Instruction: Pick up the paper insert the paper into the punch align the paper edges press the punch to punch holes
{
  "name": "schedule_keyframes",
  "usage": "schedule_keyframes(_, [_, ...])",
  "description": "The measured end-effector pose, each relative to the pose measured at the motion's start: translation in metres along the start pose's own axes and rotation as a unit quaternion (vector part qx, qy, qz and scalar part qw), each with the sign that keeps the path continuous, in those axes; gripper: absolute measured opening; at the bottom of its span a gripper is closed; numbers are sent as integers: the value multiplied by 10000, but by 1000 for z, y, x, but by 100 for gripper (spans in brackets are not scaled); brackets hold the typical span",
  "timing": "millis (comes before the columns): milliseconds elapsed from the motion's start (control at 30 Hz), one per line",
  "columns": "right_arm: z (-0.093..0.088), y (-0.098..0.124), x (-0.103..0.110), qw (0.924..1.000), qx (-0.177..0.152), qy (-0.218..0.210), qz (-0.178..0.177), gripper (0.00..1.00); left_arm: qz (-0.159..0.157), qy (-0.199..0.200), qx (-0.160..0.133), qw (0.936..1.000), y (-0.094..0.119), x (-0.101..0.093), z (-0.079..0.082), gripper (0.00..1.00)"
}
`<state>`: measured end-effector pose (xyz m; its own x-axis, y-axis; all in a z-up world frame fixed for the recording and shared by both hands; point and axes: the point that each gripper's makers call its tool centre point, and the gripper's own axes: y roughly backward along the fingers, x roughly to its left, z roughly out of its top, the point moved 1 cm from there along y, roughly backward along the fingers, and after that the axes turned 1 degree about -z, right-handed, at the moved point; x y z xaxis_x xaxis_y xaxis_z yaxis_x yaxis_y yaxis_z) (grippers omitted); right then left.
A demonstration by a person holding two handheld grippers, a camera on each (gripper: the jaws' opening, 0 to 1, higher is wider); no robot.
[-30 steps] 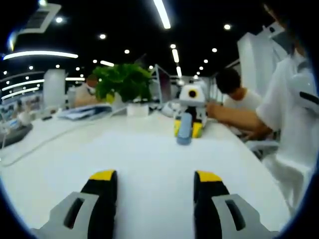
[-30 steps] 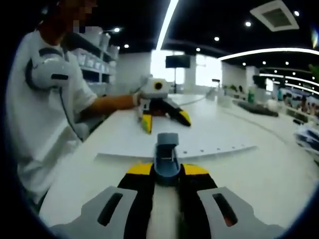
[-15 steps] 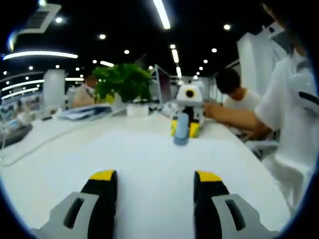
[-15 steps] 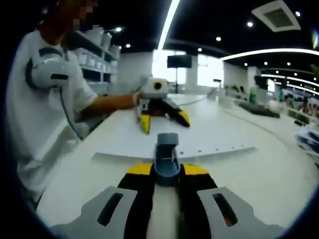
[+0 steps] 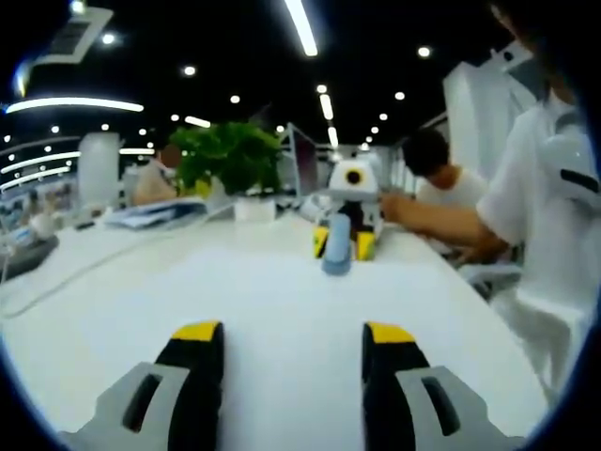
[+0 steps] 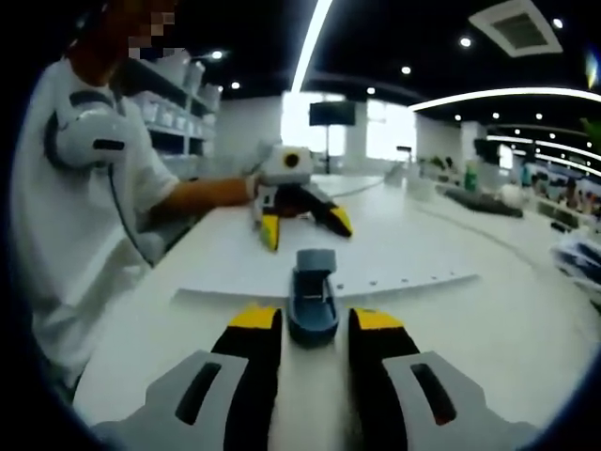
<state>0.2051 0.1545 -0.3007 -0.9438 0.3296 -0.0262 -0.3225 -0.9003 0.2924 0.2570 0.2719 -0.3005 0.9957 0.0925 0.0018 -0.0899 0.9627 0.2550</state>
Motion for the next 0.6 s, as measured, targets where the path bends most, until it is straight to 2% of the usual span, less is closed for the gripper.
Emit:
schedule_keyframes(167, [8, 14, 2, 9991, -280, -187, -266, 37, -200, 90, -264, 9994, 3, -8, 12, 63])
schedule_keyframes(300, [21, 20, 10, 9968, -532, -288, -523, 38, -157, 121, -363, 9991, 5, -5, 17, 62])
schedule_keyframes(400, [26, 33, 5, 9919, -774, -358, -939, 38, -124, 118, -367, 9992, 6, -3, 18, 62])
schedule_keyframes(433, [29, 37, 3, 9887, -889, -430, -1130, 38, -145, 114, -396, 9990, 7, -4, 19, 62])
schedule_keyframes(467, [31, 43, -2, 9824, -1045, -583, -1434, 39, -190, 159, -491, 9985, 8, -5, 23, 62])
schedule_keyframes(533, [32, 50, -7, 9725, -1158, -736, -1883, 42, -252, 299, -675, 9970, 12, -3, 31, 61])
schedule_keyframes(567, [31, 56, -12, 9631, -1217, -875, -2235, 43, -242, 346, -764, 9962, 13, -2, 35, 61])
schedule_keyframes(600, [34, 58, -14, 9580, -1325, -934, -2367, 45, -232, 393, -852, 9953, 14, -1, 39, 61])
